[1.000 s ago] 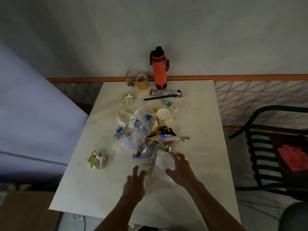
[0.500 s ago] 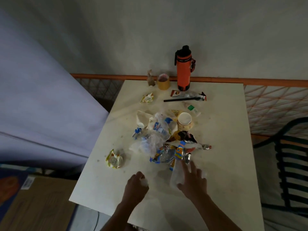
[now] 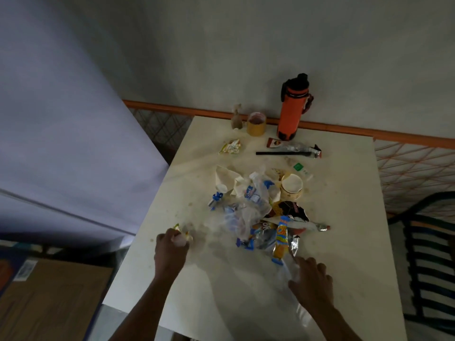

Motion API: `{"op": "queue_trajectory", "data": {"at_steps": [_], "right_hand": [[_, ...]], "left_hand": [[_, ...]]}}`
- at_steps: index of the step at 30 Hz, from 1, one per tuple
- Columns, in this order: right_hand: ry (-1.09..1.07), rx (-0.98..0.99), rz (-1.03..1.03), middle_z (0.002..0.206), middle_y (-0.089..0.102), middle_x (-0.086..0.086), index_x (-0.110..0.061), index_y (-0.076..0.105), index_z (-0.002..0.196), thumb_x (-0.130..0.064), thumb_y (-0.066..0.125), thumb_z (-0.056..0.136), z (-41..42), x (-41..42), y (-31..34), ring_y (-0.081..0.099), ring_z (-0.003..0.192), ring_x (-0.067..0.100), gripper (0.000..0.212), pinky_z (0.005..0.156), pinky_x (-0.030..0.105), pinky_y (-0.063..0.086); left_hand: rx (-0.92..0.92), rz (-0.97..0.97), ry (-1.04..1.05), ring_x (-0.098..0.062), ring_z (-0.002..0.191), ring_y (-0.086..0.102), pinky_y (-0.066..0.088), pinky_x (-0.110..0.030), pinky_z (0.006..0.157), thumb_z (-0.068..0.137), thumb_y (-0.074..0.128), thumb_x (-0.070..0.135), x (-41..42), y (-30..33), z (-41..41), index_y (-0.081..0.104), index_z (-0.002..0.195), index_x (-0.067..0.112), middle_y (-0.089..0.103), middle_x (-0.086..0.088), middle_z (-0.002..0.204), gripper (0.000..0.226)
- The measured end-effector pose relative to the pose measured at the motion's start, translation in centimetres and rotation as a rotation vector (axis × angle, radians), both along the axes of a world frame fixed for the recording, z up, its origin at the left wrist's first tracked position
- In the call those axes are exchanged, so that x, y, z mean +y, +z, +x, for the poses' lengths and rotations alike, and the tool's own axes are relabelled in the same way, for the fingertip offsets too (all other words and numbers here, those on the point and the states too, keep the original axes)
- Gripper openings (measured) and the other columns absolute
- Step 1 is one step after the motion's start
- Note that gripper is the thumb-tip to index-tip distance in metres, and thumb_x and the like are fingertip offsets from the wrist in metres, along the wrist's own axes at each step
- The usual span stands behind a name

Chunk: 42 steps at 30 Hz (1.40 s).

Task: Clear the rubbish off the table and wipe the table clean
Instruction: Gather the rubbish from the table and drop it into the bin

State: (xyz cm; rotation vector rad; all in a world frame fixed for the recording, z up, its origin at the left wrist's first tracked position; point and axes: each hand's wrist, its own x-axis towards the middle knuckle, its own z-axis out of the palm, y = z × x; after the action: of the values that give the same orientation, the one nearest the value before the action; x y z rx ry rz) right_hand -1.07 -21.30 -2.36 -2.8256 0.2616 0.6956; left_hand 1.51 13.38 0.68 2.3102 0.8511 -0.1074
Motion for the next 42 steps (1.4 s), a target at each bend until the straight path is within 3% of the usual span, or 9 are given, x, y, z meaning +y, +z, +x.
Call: {"op": "queue_trajectory", "data": {"at_steps": [3, 6, 12, 15, 19, 23, 26, 29, 42], "right_hand": [[-0.058, -0.01, 0.039, 0.13, 0.049, -0.005, -0.031, 0.043, 0.138, -0.046, 0.062, 0.083, 0.3, 0.4, 0.8, 0.044, 0.119, 0.021, 0.059, 0.091, 0.035, 0.04], [-0.129, -0.101, 0.132, 0.124, 0.054, -0.001, -0.023, 0.05, 0.133, -0.04, 0.063, 0.083, 1.6, 1.5, 2.5, 0.048, 0.114, 0.023, 0.054, 0.089, 0.035, 0.042], [-0.012, -0.317, 0.31, 0.12, 0.054, 0.005, -0.01, 0.058, 0.114, -0.034, 0.067, 0.083, 6.4, 6.3, 6.1, 0.046, 0.11, 0.021, 0.04, 0.09, 0.033, 0.04], [0.135, -0.332, 0.346, 0.138, 0.041, 0.005, -0.012, 0.061, 0.118, -0.043, 0.067, 0.079, 8.5, 9.2, 6.1, 0.036, 0.129, 0.025, 0.05, 0.099, 0.036, 0.042], [0.287, -0.173, 0.275, 0.161, 0.006, 0.0, -0.028, 0.056, 0.13, -0.054, 0.064, 0.077, 10.7, 12.5, 5.1, 0.005, 0.148, 0.032, 0.059, 0.115, 0.049, 0.029], [0.286, -0.06, 0.231, 0.163, -0.009, 0.0, -0.03, 0.054, 0.134, -0.045, 0.07, 0.079, 11.5, 14.0, 3.2, 0.01, 0.148, 0.037, 0.059, 0.113, 0.05, 0.033], [0.264, -0.064, 0.213, 0.159, 0.017, 0.009, -0.023, 0.058, 0.126, -0.036, 0.072, 0.078, 11.6, 14.0, 2.4, 0.031, 0.14, 0.034, 0.052, 0.109, 0.039, 0.038], [0.241, -0.097, 0.2, 0.13, 0.054, 0.006, -0.017, 0.062, 0.119, -0.032, 0.071, 0.079, 11.6, 13.5, 2.7, 0.047, 0.123, 0.025, 0.044, 0.097, 0.031, 0.041], [-0.028, -0.228, 0.449, 0.121, 0.051, 0.004, -0.01, 0.053, 0.128, -0.03, 0.074, 0.082, 10.8, 11.9, 6.8, 0.052, 0.113, 0.022, 0.054, 0.09, 0.029, 0.044]], "left_hand": [[0.036, -0.044, 0.028, -0.035, 0.088, 0.058, 0.051, -0.044, 0.087, 0.077, 0.079, 0.012, 1.3, -0.1, 1.1, 0.059, 0.12, 0.022, 0.047, -0.007, 0.113, 0.049], [0.081, -0.074, 0.044, -0.039, 0.097, 0.061, 0.049, -0.046, 0.095, 0.075, 0.082, 0.013, 2.1, -0.6, 1.8, 0.053, 0.133, 0.024, 0.044, -0.015, 0.131, 0.065], [0.259, -0.132, 0.039, -0.043, 0.112, 0.06, 0.047, -0.049, 0.101, 0.074, 0.086, 0.038, 2.7, -2.6, 2.4, 0.033, 0.151, 0.024, 0.039, -0.021, 0.142, 0.094], [0.293, -0.138, 0.042, -0.044, 0.115, 0.059, 0.047, -0.051, 0.098, 0.073, 0.084, 0.047, 2.7, -3.2, 2.4, 0.032, 0.149, 0.026, 0.046, -0.019, 0.138, 0.095], [0.305, -0.142, 0.022, -0.041, 0.116, 0.058, 0.045, -0.048, 0.096, 0.073, 0.083, 0.05, 2.8, -3.7, 2.5, 0.04, 0.142, 0.023, 0.055, -0.017, 0.129, 0.085], [0.322, -0.137, 0.029, -0.04, 0.115, 0.059, 0.047, -0.046, 0.091, 0.072, 0.082, 0.054, 3.1, -4.1, 2.5, 0.044, 0.136, 0.022, 0.058, -0.014, 0.125, 0.081], [0.315, -0.128, 0.026, -0.04, 0.114, 0.059, 0.047, -0.046, 0.089, 0.072, 0.082, 0.054, 3.1, -4.1, 2.5, 0.044, 0.136, 0.022, 0.057, -0.014, 0.124, 0.081], [0.294, -0.142, 0.024, -0.04, 0.115, 0.059, 0.046, -0.045, 0.088, 0.074, 0.083, 0.051, 3.0, -4.2, 2.5, 0.044, 0.138, 0.022, 0.058, -0.014, 0.125, 0.081], [0.205, -0.149, 0.041, -0.037, 0.099, 0.066, 0.052, -0.042, 0.082, 0.072, 0.086, 0.047, 2.2, -4.0, 1.7, 0.048, 0.128, 0.027, 0.07, -0.012, 0.112, 0.07]]}}
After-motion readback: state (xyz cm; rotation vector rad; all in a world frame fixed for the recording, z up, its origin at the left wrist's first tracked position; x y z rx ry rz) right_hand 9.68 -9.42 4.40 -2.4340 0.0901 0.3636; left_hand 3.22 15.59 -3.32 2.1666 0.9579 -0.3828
